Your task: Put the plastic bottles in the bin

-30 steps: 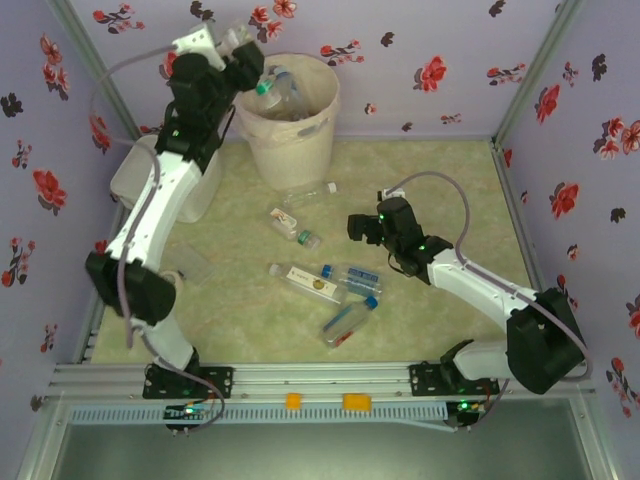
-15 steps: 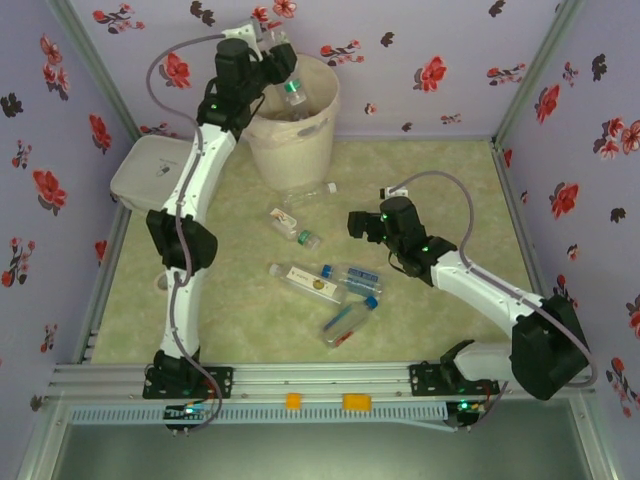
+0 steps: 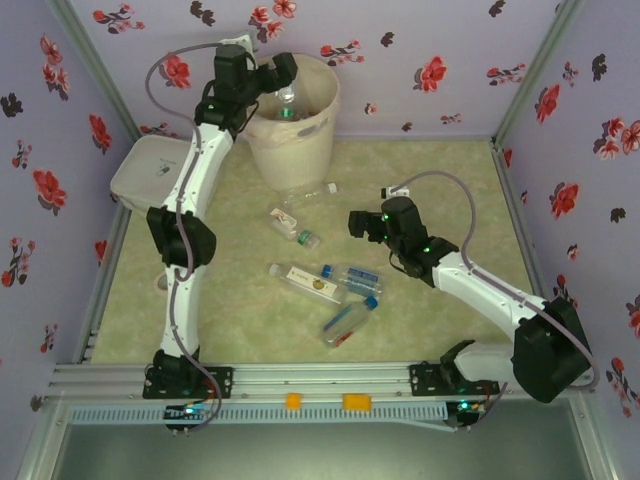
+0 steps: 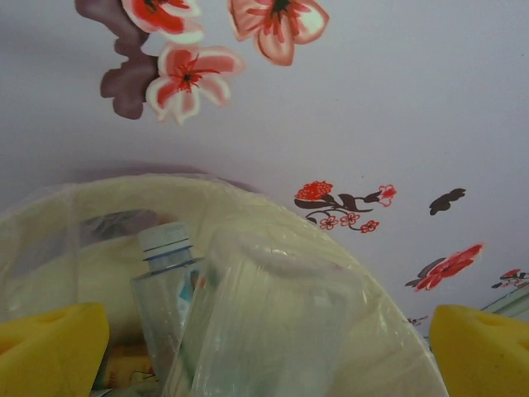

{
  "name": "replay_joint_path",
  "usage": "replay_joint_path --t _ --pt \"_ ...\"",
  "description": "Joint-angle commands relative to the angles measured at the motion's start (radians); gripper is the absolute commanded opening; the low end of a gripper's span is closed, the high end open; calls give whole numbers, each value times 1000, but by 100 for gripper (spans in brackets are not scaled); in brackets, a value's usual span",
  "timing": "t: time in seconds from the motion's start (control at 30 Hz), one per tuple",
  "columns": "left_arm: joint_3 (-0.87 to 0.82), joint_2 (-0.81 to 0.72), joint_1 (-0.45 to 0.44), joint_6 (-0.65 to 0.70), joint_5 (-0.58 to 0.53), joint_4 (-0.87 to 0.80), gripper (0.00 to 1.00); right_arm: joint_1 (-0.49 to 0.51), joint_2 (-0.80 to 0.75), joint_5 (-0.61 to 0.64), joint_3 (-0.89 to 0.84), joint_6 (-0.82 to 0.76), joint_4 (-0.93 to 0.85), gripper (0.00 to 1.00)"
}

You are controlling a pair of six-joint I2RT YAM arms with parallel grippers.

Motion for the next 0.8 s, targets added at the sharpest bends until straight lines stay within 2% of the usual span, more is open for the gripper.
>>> replay_joint_path --t 0.0,0.1,0.2,0.57,0.77 --pt "-10 -85 6 30 -13 -7 100 5 -16 26 5 -4 -8 100" --pt "-55 -144 7 49 -14 0 100 5 -5 17 15 -3 -15 100" --pt "-172 -235 6 57 -14 52 100 5 12 12 22 6 -17 100" --pt "-855 -673 -16 65 -11 371 100 5 99 -36 74 82 -26 100" --pt "-1271 -921 -34 16 -27 525 100 5 202 -77 106 262 59 100"
